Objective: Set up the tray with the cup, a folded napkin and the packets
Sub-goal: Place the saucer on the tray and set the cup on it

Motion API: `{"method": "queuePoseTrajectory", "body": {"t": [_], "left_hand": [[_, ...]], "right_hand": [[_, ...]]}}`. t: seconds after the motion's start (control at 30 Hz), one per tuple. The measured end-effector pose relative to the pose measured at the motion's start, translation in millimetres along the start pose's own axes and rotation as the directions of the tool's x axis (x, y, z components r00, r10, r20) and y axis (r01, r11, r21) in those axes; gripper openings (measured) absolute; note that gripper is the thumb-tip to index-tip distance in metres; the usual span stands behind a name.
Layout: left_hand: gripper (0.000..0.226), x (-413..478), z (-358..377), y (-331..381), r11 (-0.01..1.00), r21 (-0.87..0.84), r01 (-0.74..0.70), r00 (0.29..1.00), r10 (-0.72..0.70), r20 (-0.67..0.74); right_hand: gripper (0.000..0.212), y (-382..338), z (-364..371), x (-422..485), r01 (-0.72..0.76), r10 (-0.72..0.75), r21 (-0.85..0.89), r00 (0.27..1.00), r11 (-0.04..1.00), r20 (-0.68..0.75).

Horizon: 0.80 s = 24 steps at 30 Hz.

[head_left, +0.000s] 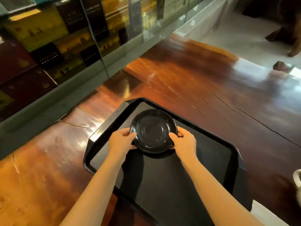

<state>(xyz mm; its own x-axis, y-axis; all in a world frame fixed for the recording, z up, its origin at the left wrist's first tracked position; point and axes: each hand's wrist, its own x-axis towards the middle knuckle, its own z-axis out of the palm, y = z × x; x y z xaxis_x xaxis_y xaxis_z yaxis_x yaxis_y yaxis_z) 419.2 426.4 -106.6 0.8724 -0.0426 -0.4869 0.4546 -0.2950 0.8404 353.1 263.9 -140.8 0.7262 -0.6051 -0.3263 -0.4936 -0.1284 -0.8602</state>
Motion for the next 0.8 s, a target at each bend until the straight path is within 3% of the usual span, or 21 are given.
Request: {"method": "queuePoseTrajectory", "body": {"t": [0.2,0.27,0.33,0.4,0.53,0.67,0.8], "left_hand": [[0.031,-1.3,-3.2,-7.8,0.99,0.089,-0.111,0.991,0.117,-0.063],[0.036,-6.8,-3.8,-7.5,0.942,0.278,-0.187,0.97,0.222,-0.101],[0.039,-21.1,0.7,-4.0,0.808,0.49,-0.327,0.903,0.419,-0.089],[0.035,-42.6,14.5,1.0,0.724,0.535,-0.435,0.856,0.518,-0.005],[0.029,-81.5,53.6,4.5,0.681,0.496,-0.538,0.834,0.516,0.197],[0.023,-113.0,104.7,-0.8,0.654,0.463,-0.598,0.795,0.41,0.448],[0.021,-153.0,156.3,-5.6,0.668,0.368,-0.647,0.709,0.348,0.614]], "right_hand": [[0.014,-4.2,-6.1,-4.7,0.065,-0.064,-0.043,0.998,0.997,0.025],[0.017,-9.8,-11.4,-7.2,0.083,-0.076,-0.096,0.994,0.992,0.073],[0.024,-15.8,-20.5,-14.1,0.116,-0.095,-0.174,0.987,0.978,0.127],[0.033,-17.1,-34.7,-24.1,0.122,-0.081,-0.228,0.98,0.966,0.18],[0.045,1.4,-73.1,-51.6,0.094,-0.043,-0.219,0.972,0.971,0.23],[0.042,32.2,-131.6,-91.0,0.056,-0.021,-0.21,0.986,0.976,0.165],[0.035,62.2,-198.1,-134.1,-0.005,0.013,-0.155,0.999,0.988,0.047]]}}
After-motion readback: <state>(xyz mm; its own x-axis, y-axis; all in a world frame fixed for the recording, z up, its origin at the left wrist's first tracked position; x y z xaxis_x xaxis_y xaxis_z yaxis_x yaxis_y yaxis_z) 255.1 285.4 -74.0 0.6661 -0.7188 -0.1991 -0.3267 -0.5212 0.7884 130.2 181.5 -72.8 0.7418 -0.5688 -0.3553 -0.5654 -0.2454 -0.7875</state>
